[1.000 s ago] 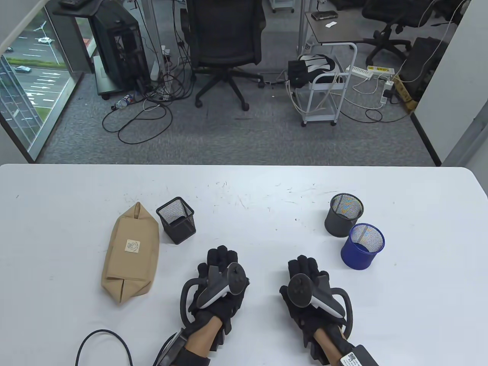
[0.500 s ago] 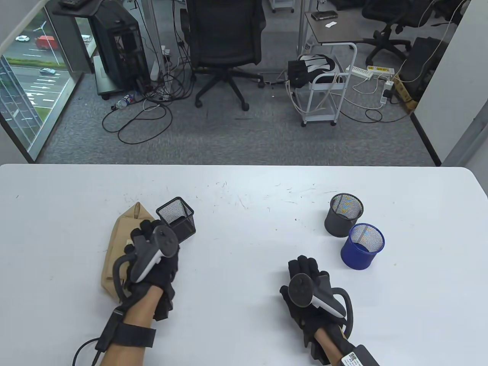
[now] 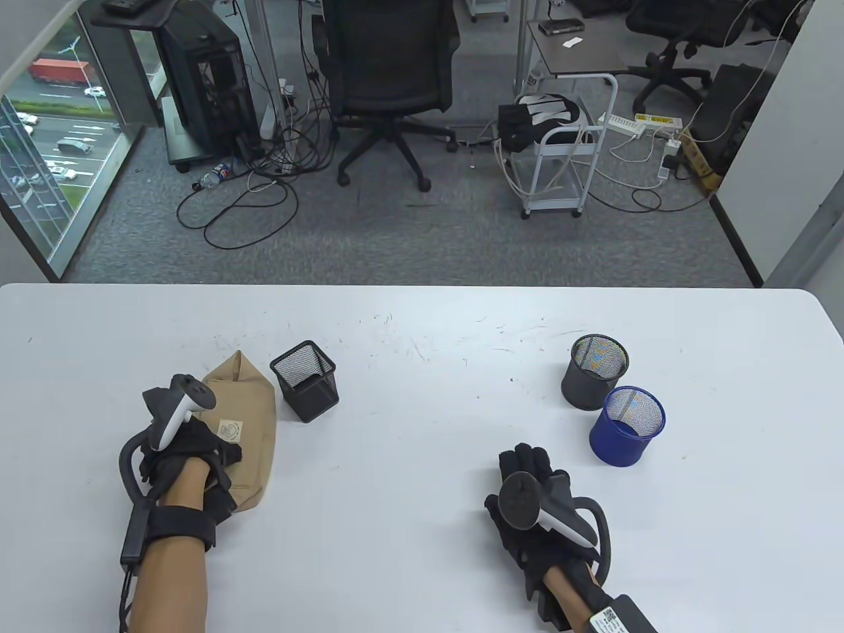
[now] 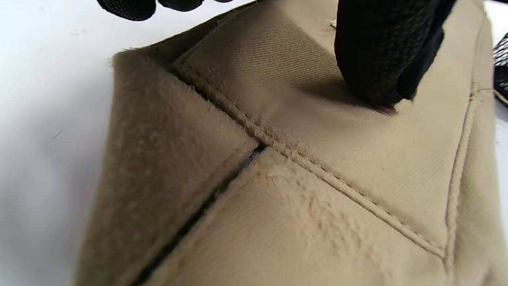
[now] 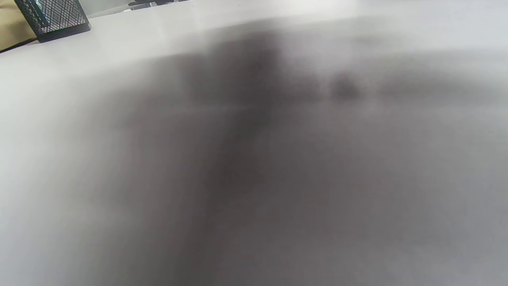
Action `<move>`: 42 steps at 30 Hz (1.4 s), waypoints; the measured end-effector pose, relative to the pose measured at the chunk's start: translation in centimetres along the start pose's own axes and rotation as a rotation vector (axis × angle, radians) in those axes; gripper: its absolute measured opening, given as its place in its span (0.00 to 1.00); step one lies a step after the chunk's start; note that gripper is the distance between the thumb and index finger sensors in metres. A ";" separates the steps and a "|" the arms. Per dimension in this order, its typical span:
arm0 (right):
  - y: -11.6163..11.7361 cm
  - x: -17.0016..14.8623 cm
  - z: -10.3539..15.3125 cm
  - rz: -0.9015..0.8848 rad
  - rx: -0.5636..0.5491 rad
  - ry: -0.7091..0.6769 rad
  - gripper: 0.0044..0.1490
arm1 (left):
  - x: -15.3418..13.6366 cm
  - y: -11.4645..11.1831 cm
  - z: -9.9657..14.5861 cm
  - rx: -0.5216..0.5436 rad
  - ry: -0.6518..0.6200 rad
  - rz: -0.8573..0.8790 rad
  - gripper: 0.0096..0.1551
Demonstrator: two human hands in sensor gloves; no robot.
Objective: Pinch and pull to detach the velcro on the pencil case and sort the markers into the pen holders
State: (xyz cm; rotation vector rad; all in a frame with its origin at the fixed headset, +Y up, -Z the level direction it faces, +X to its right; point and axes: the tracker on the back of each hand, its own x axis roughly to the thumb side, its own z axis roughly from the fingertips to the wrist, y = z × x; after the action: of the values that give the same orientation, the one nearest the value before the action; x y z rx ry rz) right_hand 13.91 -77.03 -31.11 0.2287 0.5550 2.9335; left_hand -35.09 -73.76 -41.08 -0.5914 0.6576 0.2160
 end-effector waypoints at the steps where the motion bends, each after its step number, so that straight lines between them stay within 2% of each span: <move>1: 0.0 0.0 0.0 0.000 0.001 0.002 0.48 | -0.1 0.1 -0.5 -0.041 0.024 0.018 0.71; 3: 0.0 0.0 0.0 -0.002 0.004 0.004 0.48 | -0.4 0.2 -1.3 -0.119 0.073 0.074 0.73; 7: 0.0 -0.1 0.0 -0.005 0.004 0.011 0.48 | -1.4 0.1 -2.5 -0.190 0.125 0.164 0.75; 14: -0.1 -0.3 0.0 -0.009 0.007 0.015 0.48 | -1.0 0.2 -1.1 -0.017 0.137 0.181 0.56; 17: -0.1 -0.3 0.0 -0.010 0.002 0.014 0.48 | -0.6 0.5 0.9 0.102 0.097 0.200 0.46; 20: -0.1 -0.4 -0.1 -0.012 0.005 0.013 0.48 | -0.9 1.5 3.5 0.169 0.013 0.258 0.38; 25: -0.1 -0.3 -0.1 -0.002 0.008 0.007 0.48 | -2.6 3.0 8.6 0.282 -0.109 0.398 0.39; 28: -0.3 -0.3 0.3 -0.005 -0.008 -0.002 0.48 | -2.6 3.0 12.7 0.295 -0.259 0.512 0.40; 30: -0.5 -0.3 0.6 -0.004 -0.033 -0.005 0.48 | -1.8 2.5 14.7 0.240 -0.377 0.610 0.38; 32: -0.9 -0.5 0.9 -0.013 -0.050 -0.005 0.48 | -0.4 1.4 16.3 0.134 -0.481 0.707 0.37; 35: -2.3 -1.1 1.8 -0.036 -0.095 -0.003 0.47 | 2.7 -1.2 17.4 -0.076 -0.619 0.795 0.34; 38: -4.4 -1.7 2.8 -0.065 -0.144 0.006 0.47 | 6.0 -3.9 17.8 -0.195 -0.686 0.771 0.33; 42: -7.5 -1.7 4.3 -0.056 -0.207 0.037 0.47 | 9.3 -7.0 17.6 -0.269 -0.719 0.742 0.31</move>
State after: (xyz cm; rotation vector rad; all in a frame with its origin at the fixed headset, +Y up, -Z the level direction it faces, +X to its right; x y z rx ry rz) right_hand 17.23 -68.97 -30.19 0.1321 0.2542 2.9173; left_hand -16.23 -69.22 -32.61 -0.4550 0.1142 1.1676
